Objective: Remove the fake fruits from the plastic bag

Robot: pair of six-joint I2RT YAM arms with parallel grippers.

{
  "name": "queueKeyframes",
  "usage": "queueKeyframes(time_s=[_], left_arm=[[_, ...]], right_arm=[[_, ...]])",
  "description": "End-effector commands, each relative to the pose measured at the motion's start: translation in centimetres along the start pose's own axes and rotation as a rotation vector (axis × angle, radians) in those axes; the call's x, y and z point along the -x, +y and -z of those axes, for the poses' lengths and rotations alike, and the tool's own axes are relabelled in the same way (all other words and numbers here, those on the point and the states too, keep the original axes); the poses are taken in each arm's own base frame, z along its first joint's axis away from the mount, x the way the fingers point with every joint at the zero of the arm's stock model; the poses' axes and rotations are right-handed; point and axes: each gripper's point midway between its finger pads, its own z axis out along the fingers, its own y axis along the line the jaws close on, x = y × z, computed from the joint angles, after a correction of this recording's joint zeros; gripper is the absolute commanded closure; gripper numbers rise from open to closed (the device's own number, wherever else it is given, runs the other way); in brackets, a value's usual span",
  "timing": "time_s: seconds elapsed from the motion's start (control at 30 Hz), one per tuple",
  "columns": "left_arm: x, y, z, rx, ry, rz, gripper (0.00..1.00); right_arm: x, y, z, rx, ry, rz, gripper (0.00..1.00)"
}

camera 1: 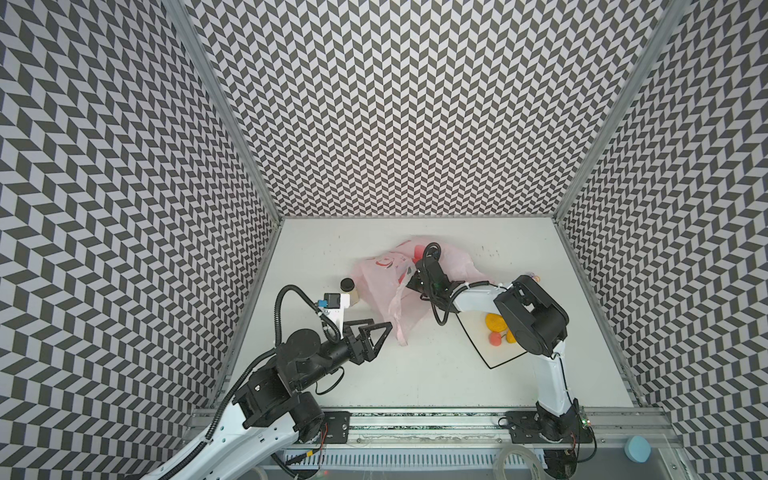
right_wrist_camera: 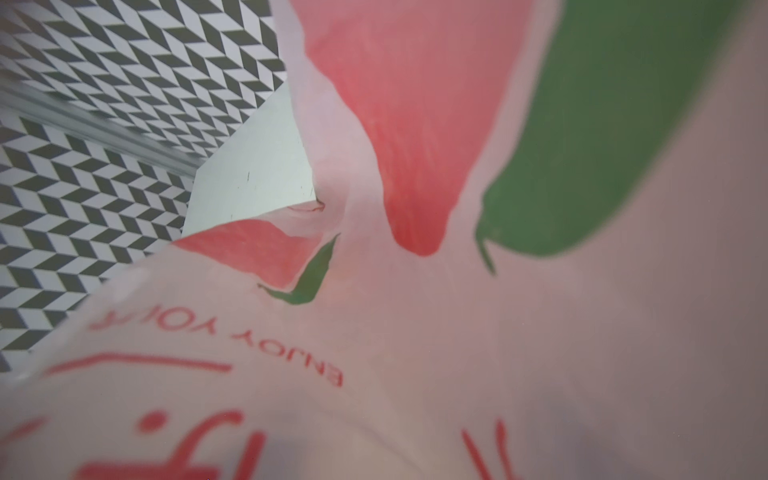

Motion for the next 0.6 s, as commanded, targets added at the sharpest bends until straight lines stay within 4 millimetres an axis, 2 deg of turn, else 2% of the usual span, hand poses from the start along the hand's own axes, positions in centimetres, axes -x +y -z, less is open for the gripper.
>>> queueKeyframes(time_s=[0.0,0.07,0.17,0.37,0.57], left_arm=[[1.8,2.1,1.0,0.155,-0.074,-0.004,0.11],[3.0,2.5,1.3,0.206,-0.119,-0.005,0.10],[4.1,2.7,0.9,0.261,-0.143,-0.014,0.02],[3.0,2.6,-3.3,0.302,-0.042,-0.040,0.00],[1.8,1.1,-6.9,0.290,0.110,-0.221,0.00]], right_arm=[[0.7,1.9,2.1,0.087,-0.005,-0.006,0.21],[0.1,1.2,2.9,0.083,0.005,-0.005,0.22],[-0.2,0.3,3.9,0.073,0.003,-0.006,0.22],[-0.3,-0.3,4.3,0.062,0.004,-0.001,0.23],[-0.5,-0.1,4.5,0.083,0.012,-0.010,0.23]])
